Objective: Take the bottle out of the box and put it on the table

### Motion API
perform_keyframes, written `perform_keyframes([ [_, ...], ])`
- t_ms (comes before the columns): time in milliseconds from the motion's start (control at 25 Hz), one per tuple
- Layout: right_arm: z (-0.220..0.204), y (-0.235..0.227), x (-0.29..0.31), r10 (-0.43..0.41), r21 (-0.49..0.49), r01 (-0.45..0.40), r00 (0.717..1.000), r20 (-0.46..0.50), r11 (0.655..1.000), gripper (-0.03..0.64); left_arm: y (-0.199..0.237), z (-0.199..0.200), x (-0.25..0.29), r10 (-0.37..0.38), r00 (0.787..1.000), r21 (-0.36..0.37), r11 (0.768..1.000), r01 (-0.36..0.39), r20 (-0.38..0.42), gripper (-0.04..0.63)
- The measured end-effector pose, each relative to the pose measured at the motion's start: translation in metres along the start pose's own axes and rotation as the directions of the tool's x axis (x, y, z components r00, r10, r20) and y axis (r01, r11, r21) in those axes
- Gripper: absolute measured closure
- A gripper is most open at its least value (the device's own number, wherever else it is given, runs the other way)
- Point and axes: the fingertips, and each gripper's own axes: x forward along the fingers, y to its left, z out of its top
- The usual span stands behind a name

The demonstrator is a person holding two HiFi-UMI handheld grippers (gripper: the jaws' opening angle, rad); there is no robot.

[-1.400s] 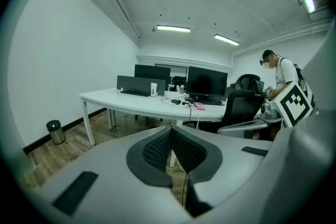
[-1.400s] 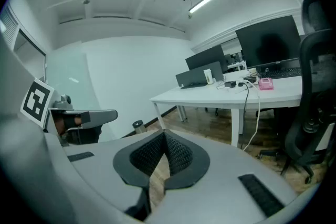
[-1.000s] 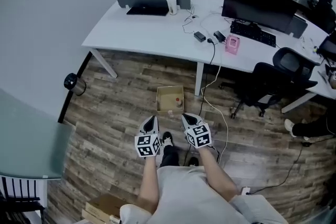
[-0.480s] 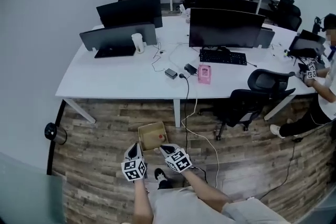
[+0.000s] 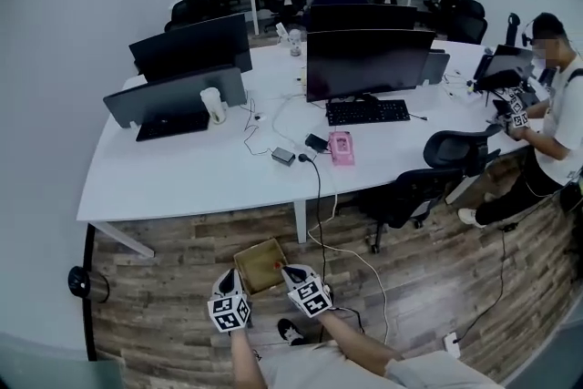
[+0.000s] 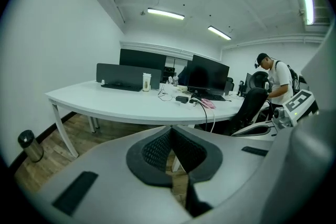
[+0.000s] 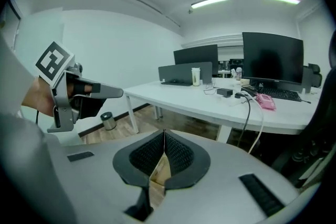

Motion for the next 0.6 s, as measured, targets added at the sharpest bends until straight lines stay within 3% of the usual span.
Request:
perform_keyframes([
  [280,-0.007,-0.021,0.023,-0.153,0.102,0.148,0.987,0.042,0.984,0.577,0.029,-0.006,0.036,-0.064,0.997,-0.009,0.998,0.064,-0.047,0.580],
  [600,-0.020,-0.043,0.034,-0.207,0.181,0.200,0.978,0.023,0.963,0.577,0.029,-0.010,0.078,-0.106,0.991,-0.020,0.994,0.105,-0.076,0.580],
])
